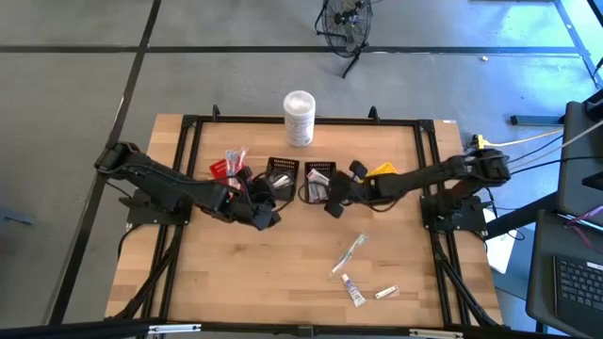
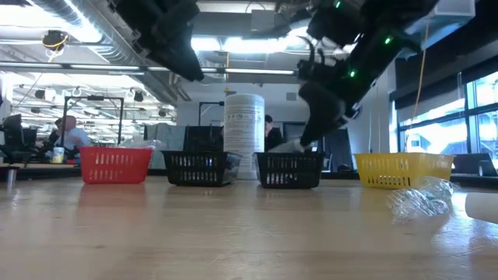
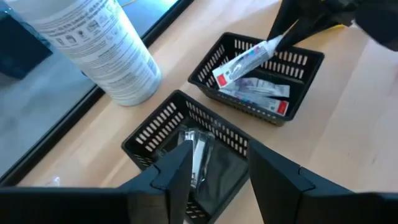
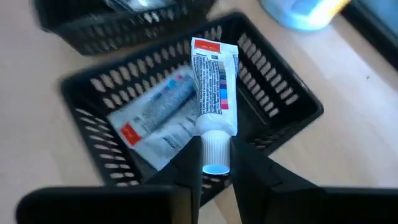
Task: Pick & Place Travel size toiletries
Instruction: Put the white toothpaste into the right black bin, then put the green toothbrush into the red bin
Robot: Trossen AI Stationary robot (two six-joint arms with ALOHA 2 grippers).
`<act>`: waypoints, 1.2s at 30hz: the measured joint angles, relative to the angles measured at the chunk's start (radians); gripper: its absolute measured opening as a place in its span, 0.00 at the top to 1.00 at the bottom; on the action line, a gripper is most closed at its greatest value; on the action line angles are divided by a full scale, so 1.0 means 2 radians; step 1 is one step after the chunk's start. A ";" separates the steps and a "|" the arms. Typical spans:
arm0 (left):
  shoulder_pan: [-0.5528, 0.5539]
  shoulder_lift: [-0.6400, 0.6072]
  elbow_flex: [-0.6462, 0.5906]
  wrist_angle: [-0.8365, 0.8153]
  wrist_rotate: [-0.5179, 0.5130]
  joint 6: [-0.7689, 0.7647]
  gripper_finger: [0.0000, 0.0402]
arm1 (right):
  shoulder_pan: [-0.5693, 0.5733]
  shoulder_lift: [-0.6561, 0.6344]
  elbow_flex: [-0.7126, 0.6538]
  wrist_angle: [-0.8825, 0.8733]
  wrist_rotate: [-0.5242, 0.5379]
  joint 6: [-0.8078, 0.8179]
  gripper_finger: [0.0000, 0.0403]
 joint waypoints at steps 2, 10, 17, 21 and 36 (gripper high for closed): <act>0.001 0.000 0.000 -0.001 0.000 0.000 0.63 | -0.010 0.008 0.000 0.001 -0.010 -0.002 0.80; 0.001 0.000 0.000 -0.005 0.000 0.009 0.63 | -0.023 0.014 0.000 0.006 -0.040 -0.034 0.65; 0.001 0.000 0.000 -0.005 0.000 0.015 0.63 | -0.019 0.006 0.000 0.006 -0.073 -0.049 0.54; 0.001 0.000 0.000 -0.005 -0.002 0.015 0.63 | -0.012 -0.018 0.000 -0.003 -0.127 -0.050 0.53; 0.001 0.000 0.000 -0.005 -0.004 0.014 0.63 | 0.083 -0.069 0.000 -0.038 -0.269 -0.055 0.63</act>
